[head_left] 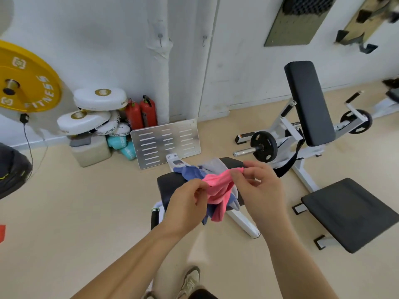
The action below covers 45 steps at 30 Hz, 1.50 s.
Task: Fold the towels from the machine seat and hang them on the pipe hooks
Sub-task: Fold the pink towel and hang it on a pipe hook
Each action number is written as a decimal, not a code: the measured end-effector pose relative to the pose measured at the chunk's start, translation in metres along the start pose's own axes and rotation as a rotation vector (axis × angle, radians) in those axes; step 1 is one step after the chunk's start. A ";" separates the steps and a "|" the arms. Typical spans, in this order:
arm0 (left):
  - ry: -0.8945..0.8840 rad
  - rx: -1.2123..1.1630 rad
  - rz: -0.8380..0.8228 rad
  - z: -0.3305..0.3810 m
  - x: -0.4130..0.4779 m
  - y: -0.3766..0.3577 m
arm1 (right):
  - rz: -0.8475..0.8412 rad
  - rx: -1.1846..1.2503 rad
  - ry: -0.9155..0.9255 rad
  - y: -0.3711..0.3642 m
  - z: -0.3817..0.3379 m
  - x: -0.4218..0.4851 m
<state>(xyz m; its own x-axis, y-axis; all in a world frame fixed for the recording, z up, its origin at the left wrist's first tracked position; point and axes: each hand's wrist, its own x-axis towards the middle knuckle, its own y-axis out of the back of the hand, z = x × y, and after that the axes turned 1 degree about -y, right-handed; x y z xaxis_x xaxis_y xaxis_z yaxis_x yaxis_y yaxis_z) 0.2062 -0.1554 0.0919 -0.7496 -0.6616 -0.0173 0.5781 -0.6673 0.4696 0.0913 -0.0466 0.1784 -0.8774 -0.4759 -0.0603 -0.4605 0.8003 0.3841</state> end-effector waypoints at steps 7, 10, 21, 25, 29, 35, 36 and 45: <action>-0.072 -0.024 0.175 0.030 0.011 0.033 | -0.031 0.273 -0.072 0.022 -0.002 0.012; -0.081 0.077 0.187 0.036 0.027 0.038 | -0.105 0.340 -0.038 0.036 0.000 0.037; 0.018 -0.163 -0.044 0.118 0.057 -0.052 | -0.456 0.150 0.210 0.086 0.007 0.117; 0.043 -0.144 0.127 0.135 0.055 -0.064 | -0.755 0.118 0.218 0.106 0.025 0.139; 0.041 -0.314 0.098 0.158 0.052 -0.057 | -1.043 -0.154 0.340 0.113 0.048 0.158; 0.031 -0.302 0.179 0.174 0.056 -0.027 | -1.053 -0.366 0.458 0.107 0.053 0.186; 0.039 -0.289 0.198 0.175 0.058 -0.019 | -1.074 -0.347 0.444 0.106 0.049 0.190; 0.080 -0.084 0.347 0.183 0.049 -0.016 | -1.116 -0.107 0.415 0.088 0.022 0.172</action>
<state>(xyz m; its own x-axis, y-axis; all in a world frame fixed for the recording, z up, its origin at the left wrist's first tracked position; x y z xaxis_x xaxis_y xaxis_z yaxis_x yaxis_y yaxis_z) 0.1013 -0.1142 0.2445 -0.4789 -0.8758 0.0599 0.8206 -0.4223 0.3851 -0.1035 -0.0502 0.1813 0.1196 -0.9861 -0.1149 -0.9098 -0.1552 0.3848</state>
